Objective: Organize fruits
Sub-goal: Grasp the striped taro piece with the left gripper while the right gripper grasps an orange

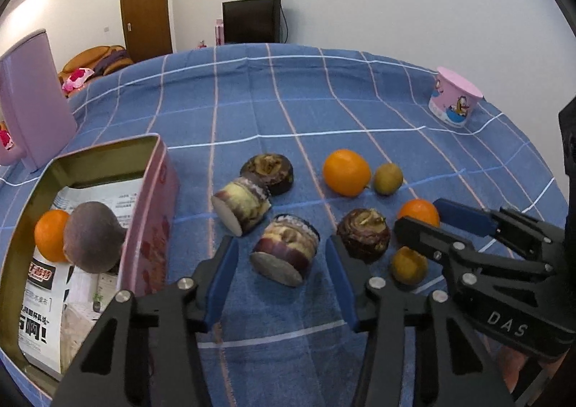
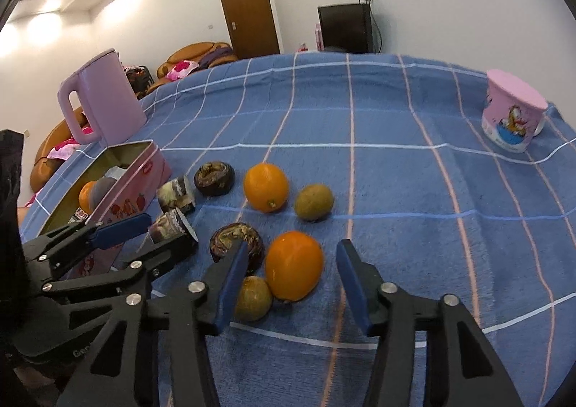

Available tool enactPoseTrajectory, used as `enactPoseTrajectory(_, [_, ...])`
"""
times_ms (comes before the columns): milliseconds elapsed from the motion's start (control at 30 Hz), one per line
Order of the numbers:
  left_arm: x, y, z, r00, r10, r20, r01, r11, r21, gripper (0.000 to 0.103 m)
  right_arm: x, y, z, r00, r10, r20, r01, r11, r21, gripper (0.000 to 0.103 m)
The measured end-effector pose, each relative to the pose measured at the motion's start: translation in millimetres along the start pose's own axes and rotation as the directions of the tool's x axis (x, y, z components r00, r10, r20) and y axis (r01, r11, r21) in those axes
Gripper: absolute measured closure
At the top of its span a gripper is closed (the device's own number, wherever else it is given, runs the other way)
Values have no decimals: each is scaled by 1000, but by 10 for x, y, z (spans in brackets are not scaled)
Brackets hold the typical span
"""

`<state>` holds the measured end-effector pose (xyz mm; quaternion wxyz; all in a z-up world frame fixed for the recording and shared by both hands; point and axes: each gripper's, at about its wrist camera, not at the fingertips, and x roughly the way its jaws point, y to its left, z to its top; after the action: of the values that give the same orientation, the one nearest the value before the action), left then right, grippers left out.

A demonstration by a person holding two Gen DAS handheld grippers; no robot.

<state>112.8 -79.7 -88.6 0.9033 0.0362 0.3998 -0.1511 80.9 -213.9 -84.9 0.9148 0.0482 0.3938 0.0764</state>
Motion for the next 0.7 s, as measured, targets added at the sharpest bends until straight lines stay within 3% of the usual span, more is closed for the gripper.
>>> enactPoseTrajectory(67, [29,24,-5,1000,-15,-14,15,1000,-11,61,25,-11,0,1000,6,-13,-6,1000,5,54])
enactPoseTrajectory(167, [24,50,-10,1000,-27,-11,27,999,-23,61,26,-1,1,1000,9,-15,-9,1000,0,56])
enactPoseTrajectory(300, [-21,41,-17,1000,-22,11,22,1000,-14,61,14,-31,-2,1000,15,-9,-15,1000,16,67])
enactPoseTrajectory(700, [-131,73,-26,997,-7,71,9,1000,-23,61,-12,28,-6,1000,-12,6,12,1000,-10,68])
